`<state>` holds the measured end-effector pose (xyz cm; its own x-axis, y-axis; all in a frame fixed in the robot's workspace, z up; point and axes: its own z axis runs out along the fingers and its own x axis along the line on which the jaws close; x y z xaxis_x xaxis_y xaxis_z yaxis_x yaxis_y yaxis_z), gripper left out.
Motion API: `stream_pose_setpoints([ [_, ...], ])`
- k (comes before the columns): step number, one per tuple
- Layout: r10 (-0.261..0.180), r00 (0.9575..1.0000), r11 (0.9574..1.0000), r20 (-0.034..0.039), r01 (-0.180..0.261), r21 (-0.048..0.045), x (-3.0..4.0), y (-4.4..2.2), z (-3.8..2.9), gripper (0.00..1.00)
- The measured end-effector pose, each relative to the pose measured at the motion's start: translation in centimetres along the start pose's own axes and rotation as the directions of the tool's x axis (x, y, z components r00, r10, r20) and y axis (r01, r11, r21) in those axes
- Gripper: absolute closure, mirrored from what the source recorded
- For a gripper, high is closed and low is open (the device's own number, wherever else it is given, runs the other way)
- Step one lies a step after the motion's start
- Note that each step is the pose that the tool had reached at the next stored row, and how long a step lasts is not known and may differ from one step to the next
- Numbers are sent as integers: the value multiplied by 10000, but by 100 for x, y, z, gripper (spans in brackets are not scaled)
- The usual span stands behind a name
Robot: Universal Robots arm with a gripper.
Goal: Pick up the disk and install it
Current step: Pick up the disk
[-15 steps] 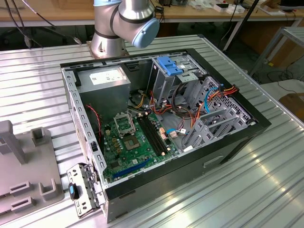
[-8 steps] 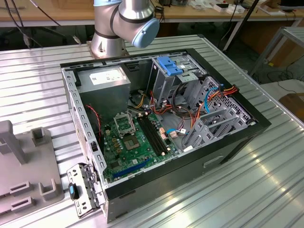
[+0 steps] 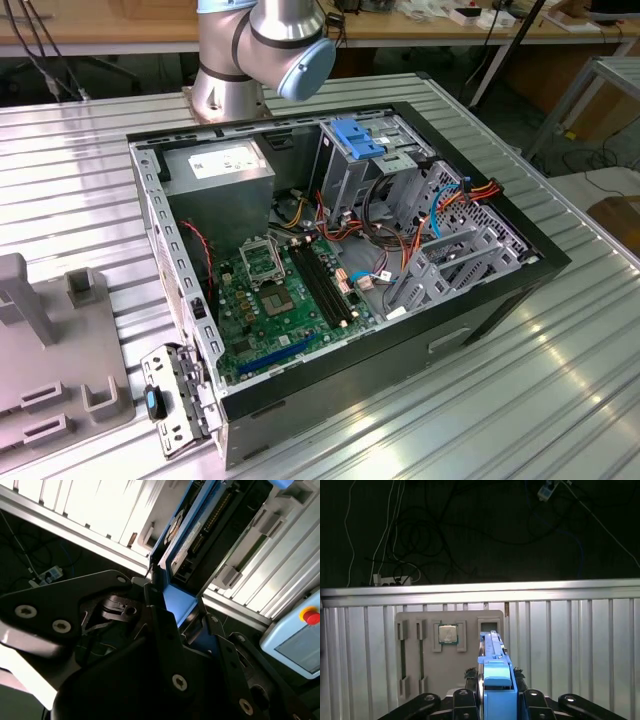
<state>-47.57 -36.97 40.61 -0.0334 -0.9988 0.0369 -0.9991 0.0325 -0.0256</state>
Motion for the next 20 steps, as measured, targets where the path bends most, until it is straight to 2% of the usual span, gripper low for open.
stream_pose_setpoints([
  [7, 0, 10000, 10000, -1, 0, -2, 5, -7, -138, 63],
  [12, 0, 10000, 10000, -1, 0, -2, 7, -13, -206, 63],
  [16, 0, 10000, 10000, -1, 0, -2, 11, -19, -323, 63],
  [20, 0, 10000, 10000, -1, 0, -2, 14, -23, -403, 63],
])
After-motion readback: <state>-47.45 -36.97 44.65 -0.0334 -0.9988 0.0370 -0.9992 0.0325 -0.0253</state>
